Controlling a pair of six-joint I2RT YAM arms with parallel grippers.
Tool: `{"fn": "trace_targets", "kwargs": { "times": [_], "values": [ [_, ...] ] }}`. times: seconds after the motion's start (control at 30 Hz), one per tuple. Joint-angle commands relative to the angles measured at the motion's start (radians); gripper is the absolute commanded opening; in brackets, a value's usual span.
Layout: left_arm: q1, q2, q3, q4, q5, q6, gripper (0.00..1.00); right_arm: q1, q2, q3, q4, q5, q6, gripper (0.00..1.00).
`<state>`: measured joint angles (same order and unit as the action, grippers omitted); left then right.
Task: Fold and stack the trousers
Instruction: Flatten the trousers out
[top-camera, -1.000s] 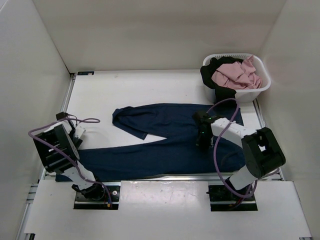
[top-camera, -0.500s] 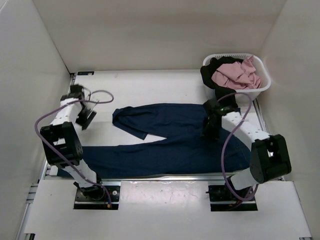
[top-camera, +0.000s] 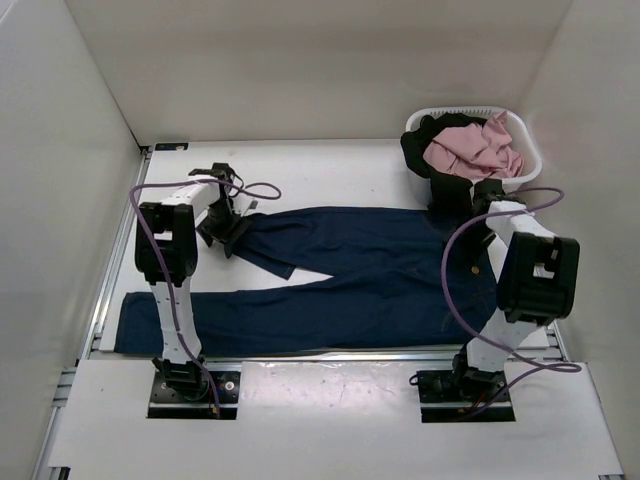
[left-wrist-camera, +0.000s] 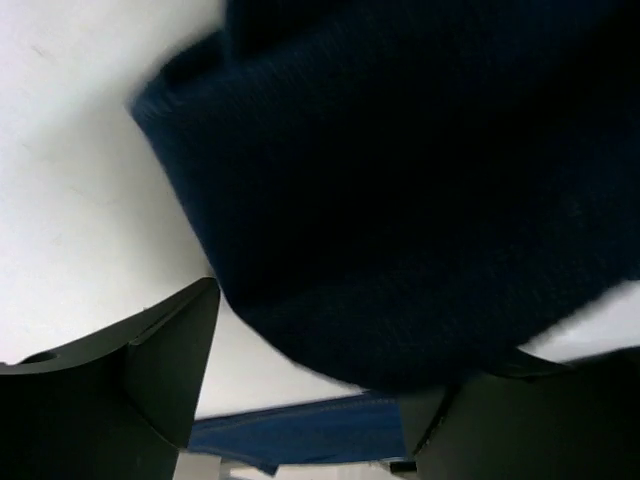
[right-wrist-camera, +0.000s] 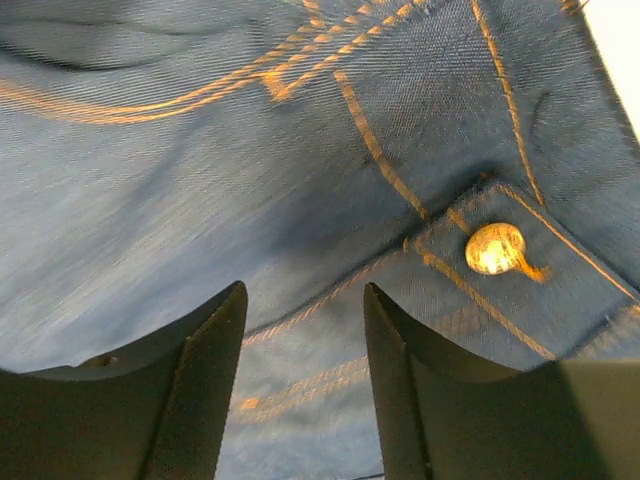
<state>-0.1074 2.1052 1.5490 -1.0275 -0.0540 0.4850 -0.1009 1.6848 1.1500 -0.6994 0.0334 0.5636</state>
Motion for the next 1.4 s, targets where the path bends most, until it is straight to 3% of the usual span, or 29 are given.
{"fn": "trace_targets", "kwargs": {
  "times": [0.0,0.23,0.3,0.33,0.37,0.53,0.7,0.9,1.03,1.13,1.23,1.37],
  "values": [
    [0.008,0.013,0.060,0.033,0.074,-0.068,0.76,0.003,0.067,-0.018,0.063,-0.041,0.016,0.54],
    [-0.002,0.085,0.198,0.033,0.187,-0.102,0.49,-0.006,0.144,-0.093,0.060,-0.032,0.064,0.47],
    [-0.002,0.085,0.223,0.033,0.221,-0.102,0.35,-0.006,0.135,-0.108,0.069,-0.041,0.064,0.47],
    [-0.002,0.085,0.223,0.033,0.221,-0.102,0.17,-0.006,0.135,-0.108,0.069,-0.041,0.064,0.47],
    [-0.002,0.085,0.235,0.033,0.235,-0.102,0.14,-0.006,0.121,-0.121,0.069,-0.032,0.064,0.47],
    [-0.002,0.059,0.272,0.033,0.247,-0.091,0.14,-0.006,0.084,-0.150,0.069,-0.012,0.064,0.46],
    [0.077,-0.036,0.341,0.033,0.223,-0.049,0.14,-0.006,0.038,-0.188,0.069,-0.012,0.064,0.43],
    [0.028,-0.186,0.365,0.043,-0.041,0.126,0.14,0.038,0.001,-0.220,0.069,-0.003,0.064,0.42],
    [-0.101,-0.307,0.252,0.056,-0.298,0.306,0.14,0.047,-0.008,-0.249,0.060,-0.012,0.064,0.42],
    [-0.203,-0.402,0.068,0.056,-0.384,0.424,0.14,0.047,-0.017,-0.259,0.060,-0.021,0.064,0.42],
    [-0.308,-0.520,-0.175,0.024,-0.388,0.512,0.14,0.047,-0.065,-0.244,0.040,-0.044,0.021,0.47],
    [-0.382,-0.588,-0.494,-0.012,-0.377,0.512,0.14,0.047,-0.154,-0.136,-0.047,0.023,-0.025,0.58]
  ]
}}
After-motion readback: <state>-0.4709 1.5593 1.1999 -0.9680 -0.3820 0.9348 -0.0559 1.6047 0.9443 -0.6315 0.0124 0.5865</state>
